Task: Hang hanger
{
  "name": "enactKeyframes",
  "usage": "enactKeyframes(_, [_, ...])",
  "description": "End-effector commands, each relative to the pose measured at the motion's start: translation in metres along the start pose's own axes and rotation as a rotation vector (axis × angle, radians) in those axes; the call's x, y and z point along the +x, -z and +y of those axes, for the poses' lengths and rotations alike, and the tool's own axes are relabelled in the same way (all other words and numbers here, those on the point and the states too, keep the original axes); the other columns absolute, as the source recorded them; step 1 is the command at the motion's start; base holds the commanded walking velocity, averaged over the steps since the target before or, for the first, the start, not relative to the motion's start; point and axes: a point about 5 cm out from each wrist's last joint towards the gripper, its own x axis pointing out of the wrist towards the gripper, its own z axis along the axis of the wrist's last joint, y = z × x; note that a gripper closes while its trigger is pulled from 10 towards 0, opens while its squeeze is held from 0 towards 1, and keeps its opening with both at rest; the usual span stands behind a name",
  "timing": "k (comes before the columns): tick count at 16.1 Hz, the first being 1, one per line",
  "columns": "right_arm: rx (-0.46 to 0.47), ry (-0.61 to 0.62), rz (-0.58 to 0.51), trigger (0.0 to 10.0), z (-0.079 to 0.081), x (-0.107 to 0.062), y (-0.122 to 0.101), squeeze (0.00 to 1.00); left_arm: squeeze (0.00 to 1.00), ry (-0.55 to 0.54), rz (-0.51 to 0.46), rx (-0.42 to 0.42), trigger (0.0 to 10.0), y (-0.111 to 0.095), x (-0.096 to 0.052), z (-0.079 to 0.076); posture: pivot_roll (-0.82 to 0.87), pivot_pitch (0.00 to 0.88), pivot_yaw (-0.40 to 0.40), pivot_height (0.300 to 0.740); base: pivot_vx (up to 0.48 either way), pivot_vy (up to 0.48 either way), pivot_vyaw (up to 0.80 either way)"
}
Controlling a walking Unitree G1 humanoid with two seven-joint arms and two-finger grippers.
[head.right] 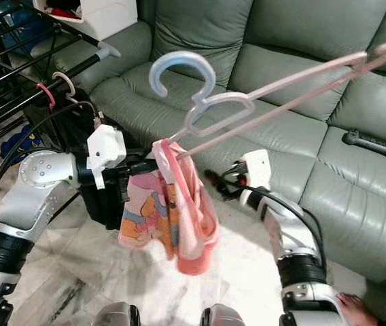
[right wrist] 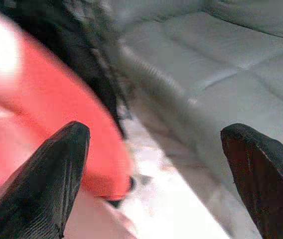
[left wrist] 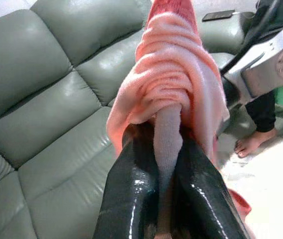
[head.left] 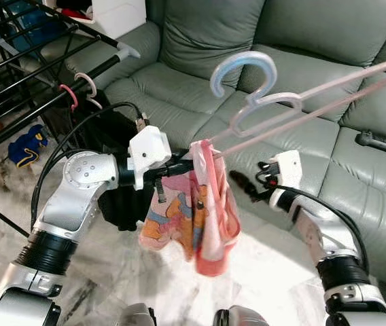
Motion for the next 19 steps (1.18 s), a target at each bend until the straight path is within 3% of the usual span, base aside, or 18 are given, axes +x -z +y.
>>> enactKeyframes(1, [-0.022, -0.056, -0.051, 10.0, 0.007, 0.002, -0.01, 0.0, 0.0, 0.01, -0.02, 0.026, 0.0, -0.01, 0.002, 0.001, -0.01, 0.067, 0.018, 0.74, 0.0, 0.0, 0.0])
enactKeyframes(3, [-0.007, -0.195, -0.071, 10.0, 0.019, -0.004, -0.014, 0.0, 0.0, 0.0, 0.0, 0.019, 0.0, -0.007, 0.002, 0.0, -0.02, 0.066, 0.018, 0.74, 0.0, 0.0, 0.0])
enactKeyframes(6, [-0.036, -0.294, -0.019, 10.0, 0.029, -0.009, -0.007, 0.0, 0.0, -0.005, 0.012, 0.021, 0.0, -0.006, 0.002, 0.0, -0.02, 0.066, 0.018, 0.74, 0.0, 0.0, 0.0])
enactKeyframes(11, [-0.027, -0.263, 0.041, 10.0, 0.024, -0.009, 0.006, 0.0, 0.0, -0.009, -0.014, 0.027, 0.0, -0.017, 0.003, 0.003, -0.01, 0.066, 0.011, 0.74, 0.0, 0.0, 0.0])
enactKeyframes(12, [-0.047, -0.224, 0.087, 10.0, 0.021, -0.008, 0.014, 0.0, 0.0, -0.022, -0.029, 0.026, 0.0, -0.022, 0.004, 0.006, -0.01, 0.067, 0.01, 0.74, 0.0, 0.0, 0.0])
enactKeyframes(18, [0.065, 0.007, 0.191, 10.0, -0.003, -0.009, 0.042, 0.0, 0.0, -0.025, -0.13, 0.035, 0.0, -0.057, 0.007, 0.011, 0.0, 0.079, -0.001, 0.74, 0.0, 0.0, 0.0])
enactKeyframes(19, [0.066, 0.108, 0.219, 4.4, -0.016, -0.015, 0.047, 0.0, 0.0, -0.04, -0.138, 0.029, 0.0, -0.061, 0.005, 0.016, 0.0, 0.08, -0.003, 0.74, 0.0, 0.0, 0.0])
